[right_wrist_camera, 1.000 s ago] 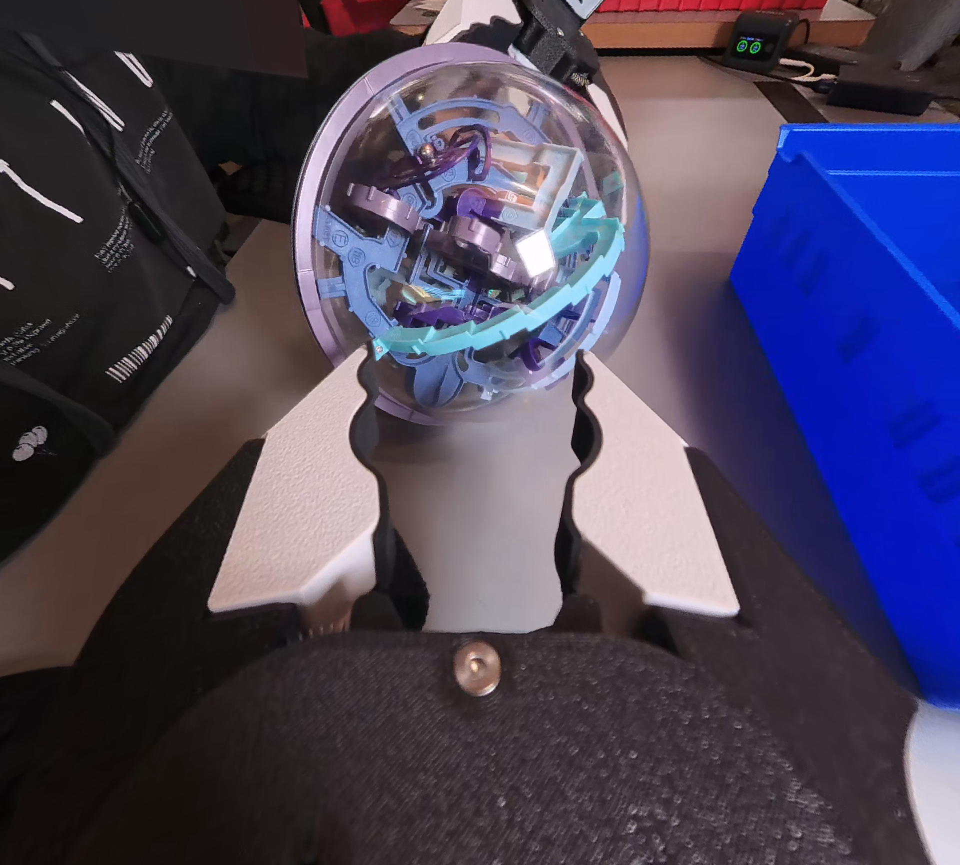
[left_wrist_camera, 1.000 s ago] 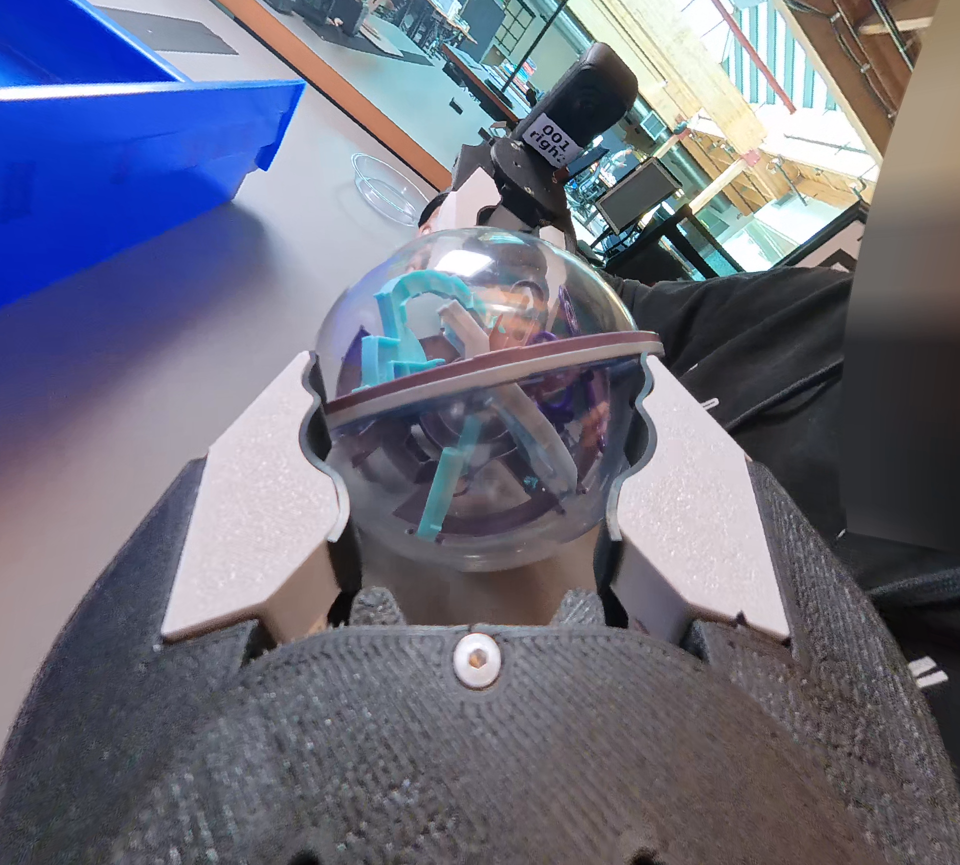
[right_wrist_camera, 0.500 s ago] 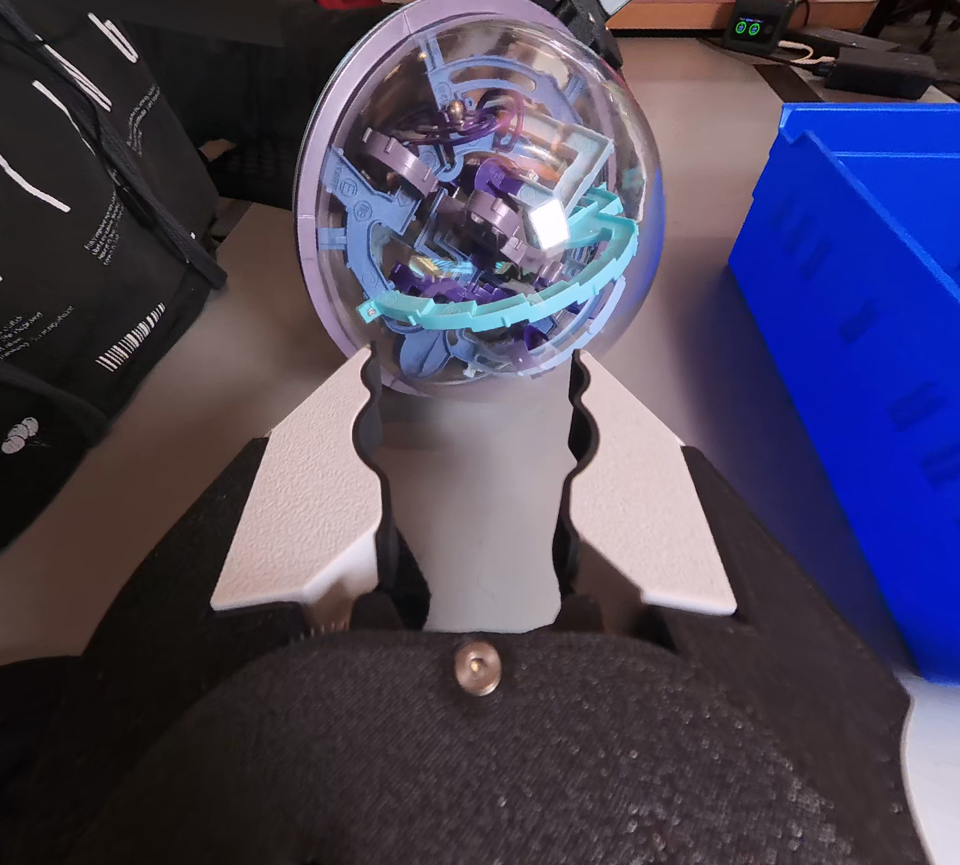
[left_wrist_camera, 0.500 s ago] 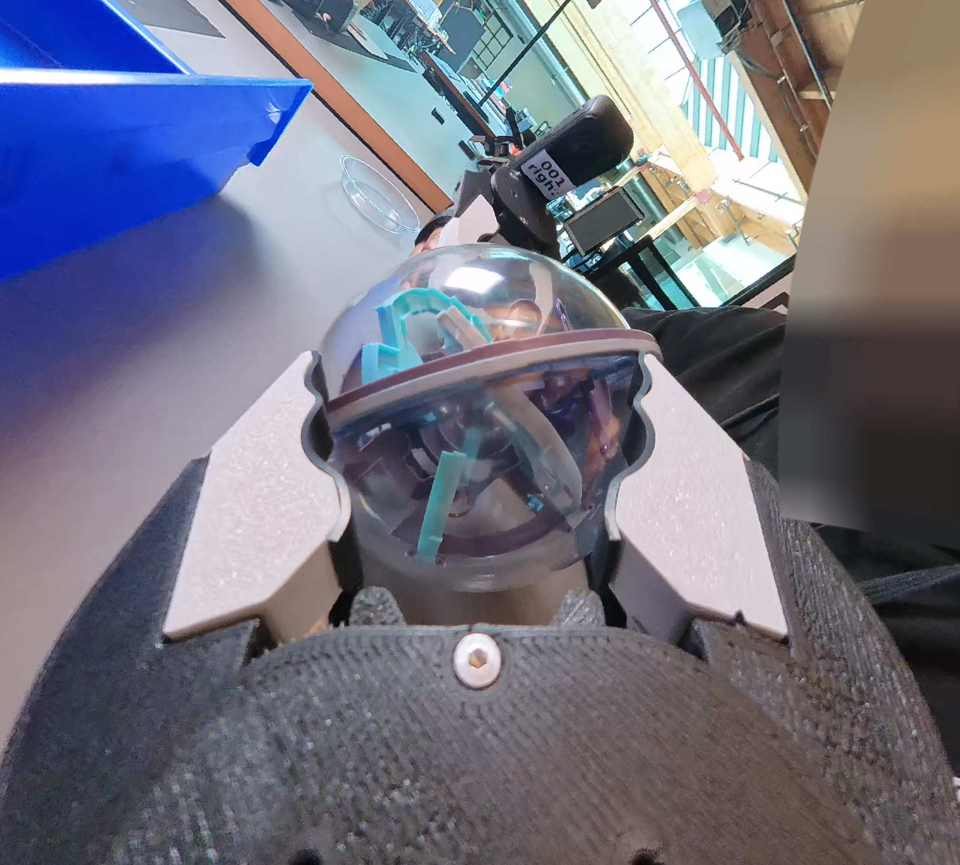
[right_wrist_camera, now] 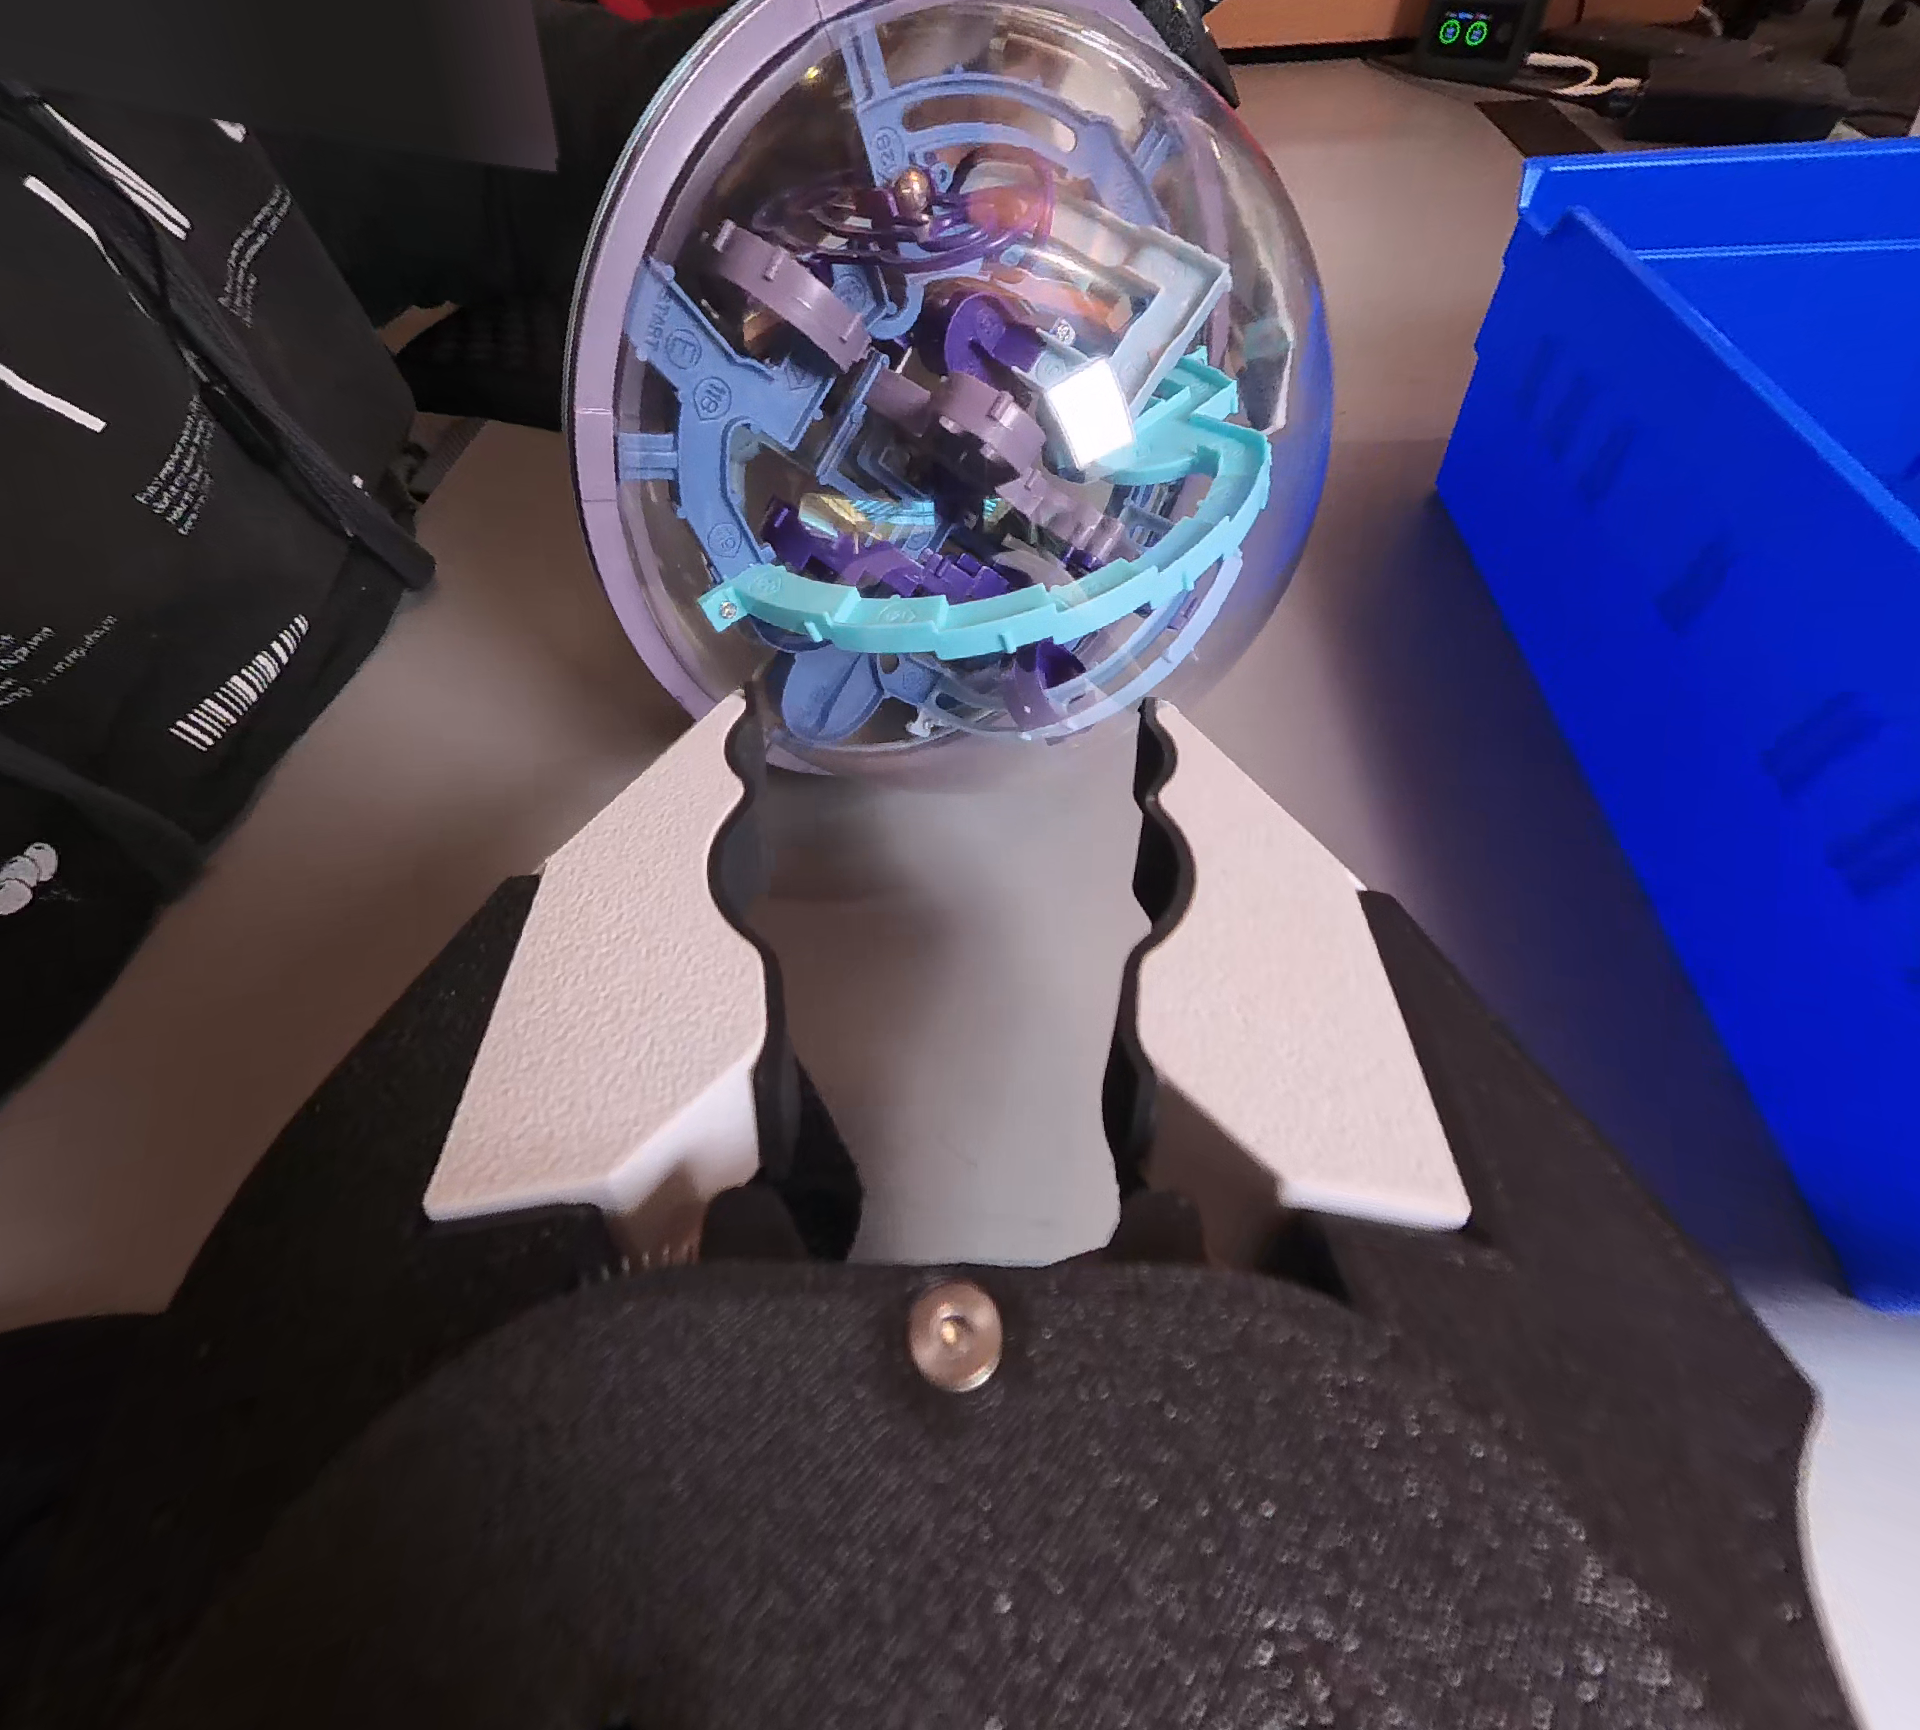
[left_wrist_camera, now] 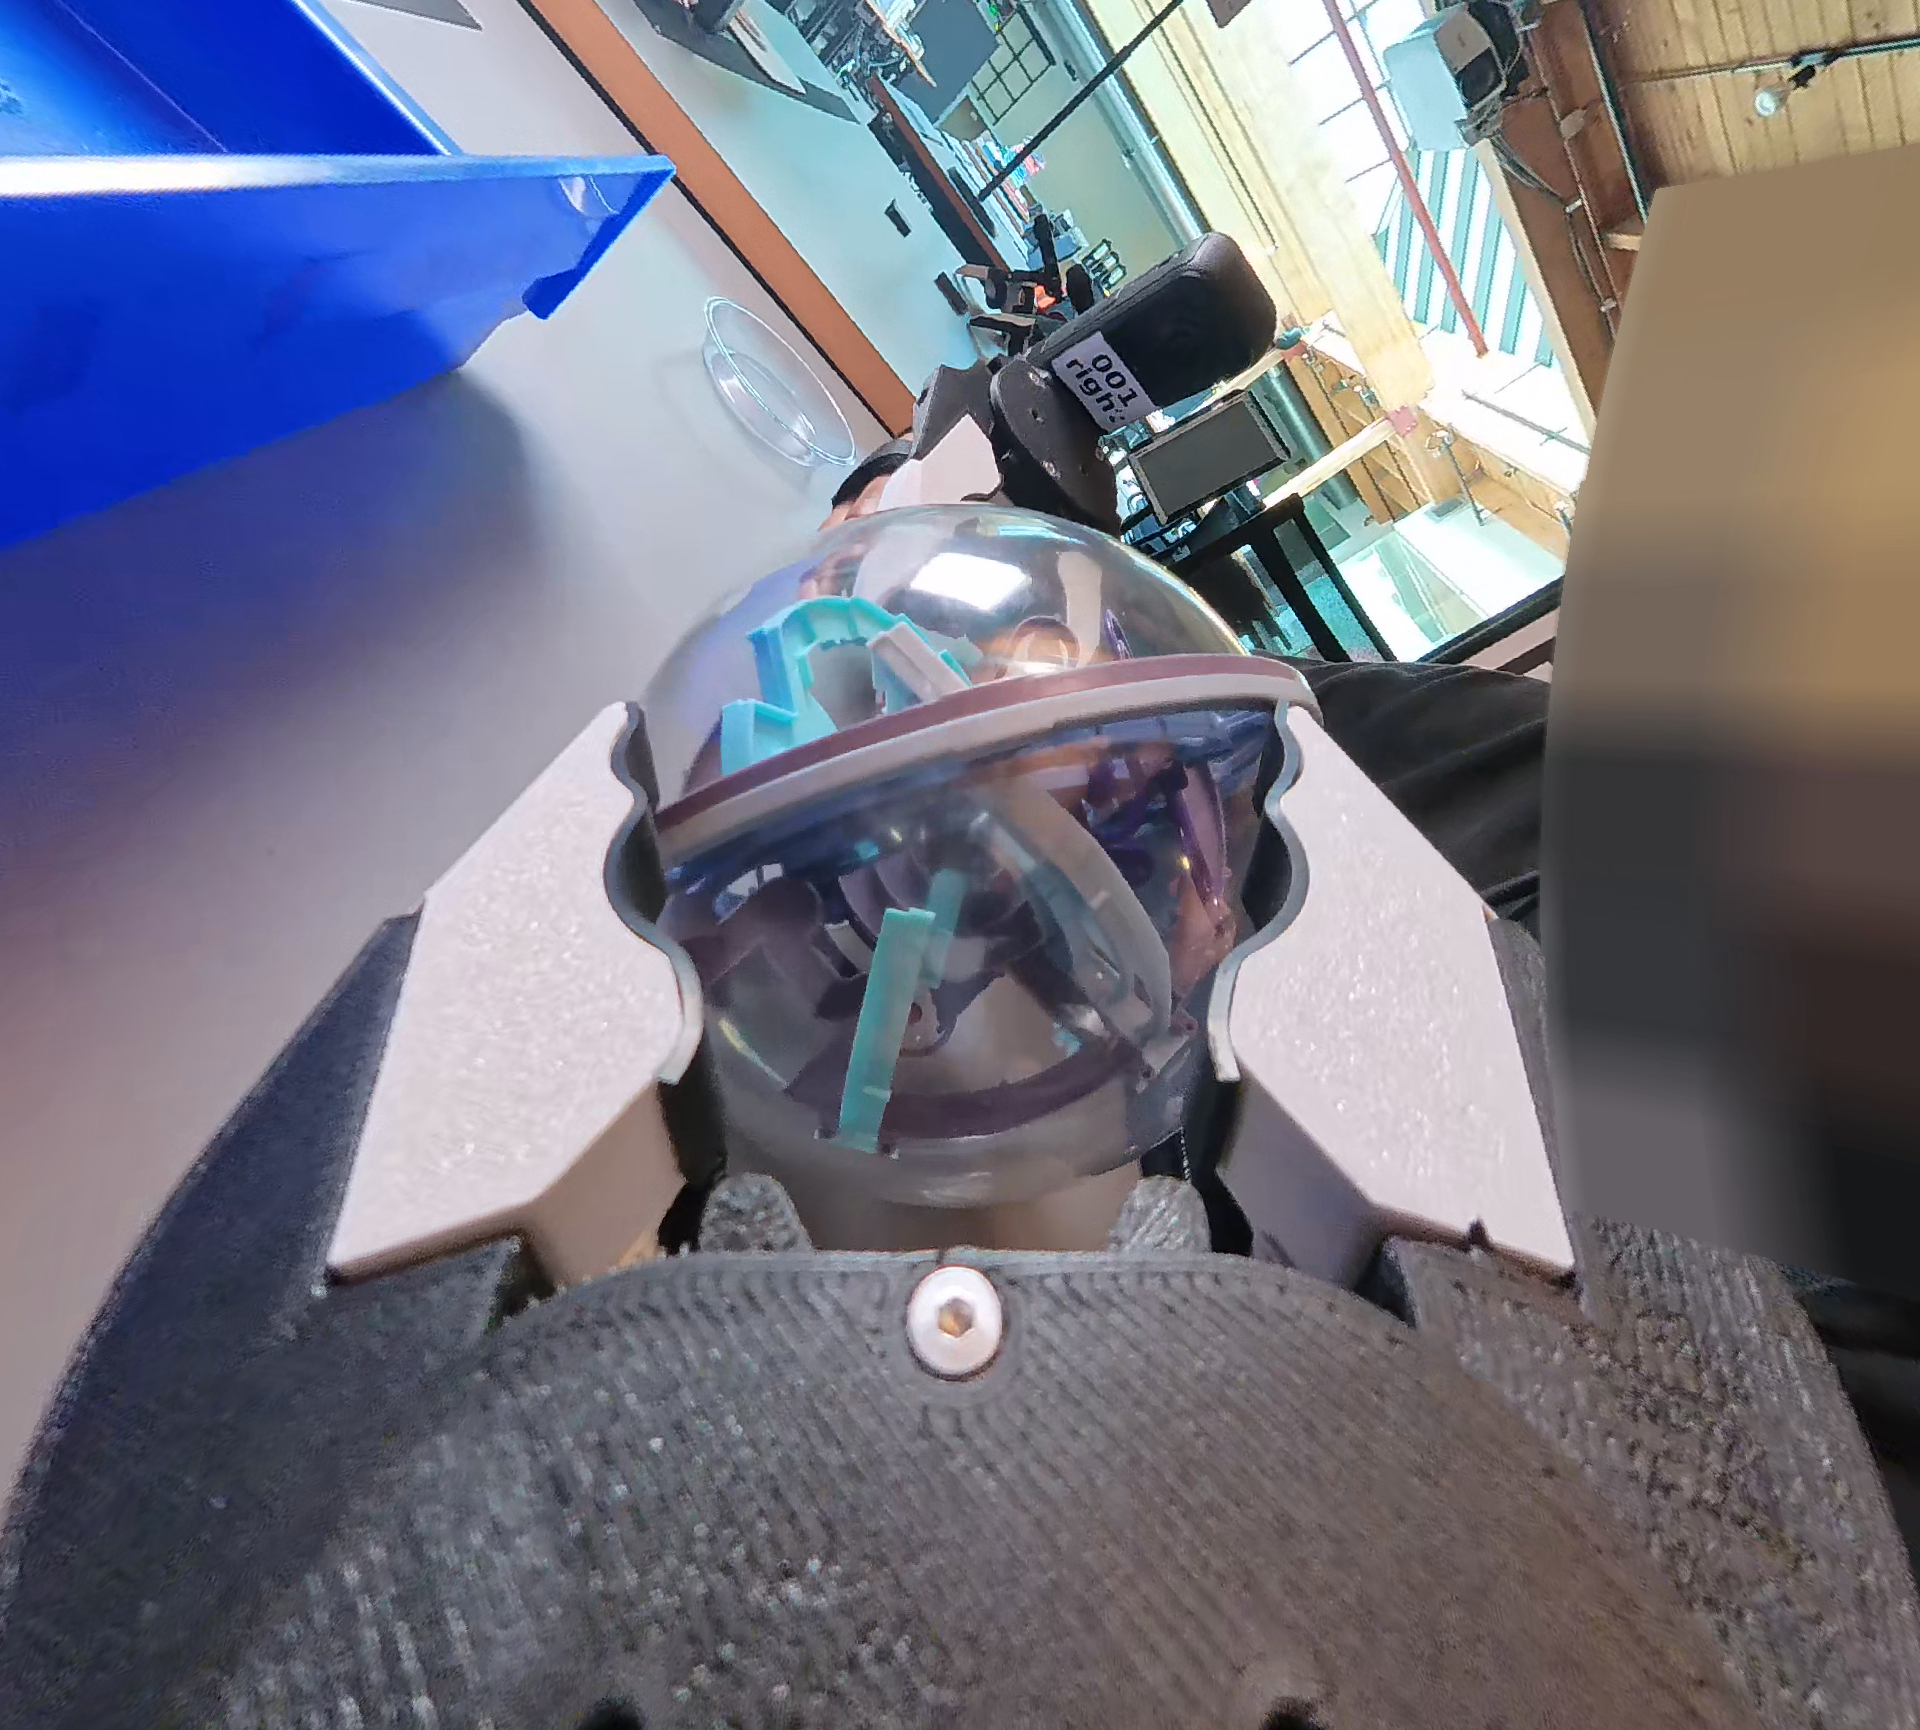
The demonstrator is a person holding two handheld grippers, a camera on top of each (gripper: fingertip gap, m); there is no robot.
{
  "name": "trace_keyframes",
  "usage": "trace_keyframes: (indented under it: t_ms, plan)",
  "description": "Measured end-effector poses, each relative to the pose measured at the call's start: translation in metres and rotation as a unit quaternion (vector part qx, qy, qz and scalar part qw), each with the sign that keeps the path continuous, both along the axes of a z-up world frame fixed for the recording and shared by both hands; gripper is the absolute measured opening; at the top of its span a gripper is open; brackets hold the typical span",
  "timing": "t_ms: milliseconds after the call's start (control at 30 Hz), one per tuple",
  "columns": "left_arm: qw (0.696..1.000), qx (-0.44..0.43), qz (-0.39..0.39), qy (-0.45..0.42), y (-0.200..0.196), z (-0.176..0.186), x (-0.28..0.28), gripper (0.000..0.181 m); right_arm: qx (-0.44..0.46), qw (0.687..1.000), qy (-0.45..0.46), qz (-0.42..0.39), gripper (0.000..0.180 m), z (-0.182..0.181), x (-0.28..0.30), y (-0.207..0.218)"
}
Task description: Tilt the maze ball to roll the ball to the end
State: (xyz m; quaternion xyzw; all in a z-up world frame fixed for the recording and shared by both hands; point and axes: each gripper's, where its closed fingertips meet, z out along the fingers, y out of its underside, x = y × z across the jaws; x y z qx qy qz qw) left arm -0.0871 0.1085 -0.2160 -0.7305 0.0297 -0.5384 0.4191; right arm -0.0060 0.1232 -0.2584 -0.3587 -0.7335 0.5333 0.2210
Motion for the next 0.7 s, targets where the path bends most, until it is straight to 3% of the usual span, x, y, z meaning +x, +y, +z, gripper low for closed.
trace_keyframes:
  t_ms: [700]
  plan:
    - [1.0,-0.005,0.027,0.001,0.0069,0.0039,-0.0019,0.11,-0.029,0.999,-0.013,0.004,0.07,-0.0068,-0.0041,-0.0024]
